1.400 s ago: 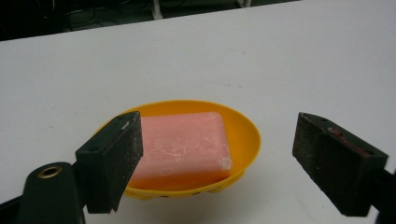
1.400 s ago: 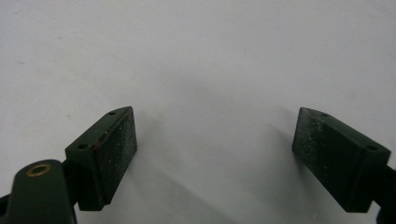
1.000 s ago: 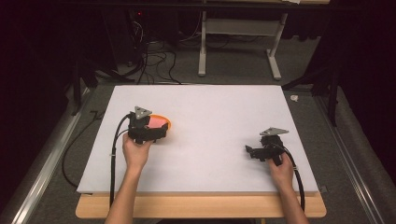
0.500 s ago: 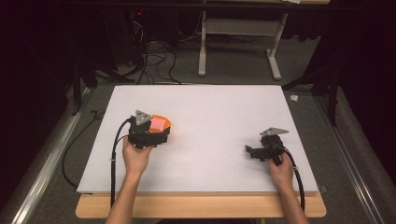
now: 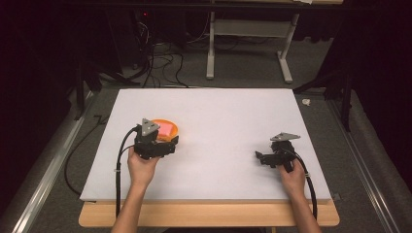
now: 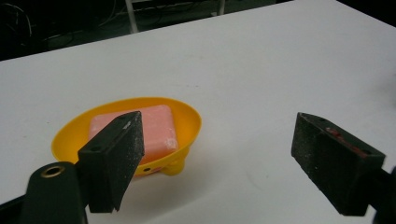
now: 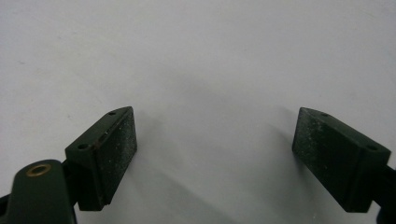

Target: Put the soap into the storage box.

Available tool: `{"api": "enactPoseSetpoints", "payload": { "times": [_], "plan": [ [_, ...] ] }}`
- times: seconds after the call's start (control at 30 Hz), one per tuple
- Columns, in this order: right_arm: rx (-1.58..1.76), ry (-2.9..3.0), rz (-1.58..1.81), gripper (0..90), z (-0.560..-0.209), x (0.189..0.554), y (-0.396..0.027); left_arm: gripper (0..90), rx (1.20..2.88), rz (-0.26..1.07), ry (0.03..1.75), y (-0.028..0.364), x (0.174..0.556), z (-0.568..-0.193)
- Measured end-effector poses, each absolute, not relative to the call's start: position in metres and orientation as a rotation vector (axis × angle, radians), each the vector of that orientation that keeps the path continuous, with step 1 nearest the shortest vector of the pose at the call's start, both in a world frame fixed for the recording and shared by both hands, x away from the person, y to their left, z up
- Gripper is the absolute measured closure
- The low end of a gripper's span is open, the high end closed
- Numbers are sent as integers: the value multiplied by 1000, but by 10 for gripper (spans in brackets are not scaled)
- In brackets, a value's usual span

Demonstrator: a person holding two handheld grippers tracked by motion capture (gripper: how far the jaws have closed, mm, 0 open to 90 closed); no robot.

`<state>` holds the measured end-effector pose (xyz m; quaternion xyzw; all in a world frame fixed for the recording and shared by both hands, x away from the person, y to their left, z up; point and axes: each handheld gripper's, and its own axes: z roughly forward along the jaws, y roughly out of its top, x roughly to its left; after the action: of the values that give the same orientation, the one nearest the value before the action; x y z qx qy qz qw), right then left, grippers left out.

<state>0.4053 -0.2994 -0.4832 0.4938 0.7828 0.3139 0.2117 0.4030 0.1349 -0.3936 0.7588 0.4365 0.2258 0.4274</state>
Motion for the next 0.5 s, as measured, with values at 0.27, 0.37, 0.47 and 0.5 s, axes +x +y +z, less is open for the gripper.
{"api": "enactPoseSetpoints", "payload": {
  "times": [0.27,0.37,0.47,0.5],
  "plan": [
    [1372,2175,872,145,-483,405,-299,179,1895,534,1072,132,397,-397],
    [1372,2174,872,145,-483,405,-299,178,1903,524,1067,130,396,-399],
    [1372,2174,872,145,-483,405,-299,178,1902,513,1062,128,394,-401],
    [1371,2174,872,145,-483,405,-299,178,1903,510,1059,127,394,-401]
  ]
}}
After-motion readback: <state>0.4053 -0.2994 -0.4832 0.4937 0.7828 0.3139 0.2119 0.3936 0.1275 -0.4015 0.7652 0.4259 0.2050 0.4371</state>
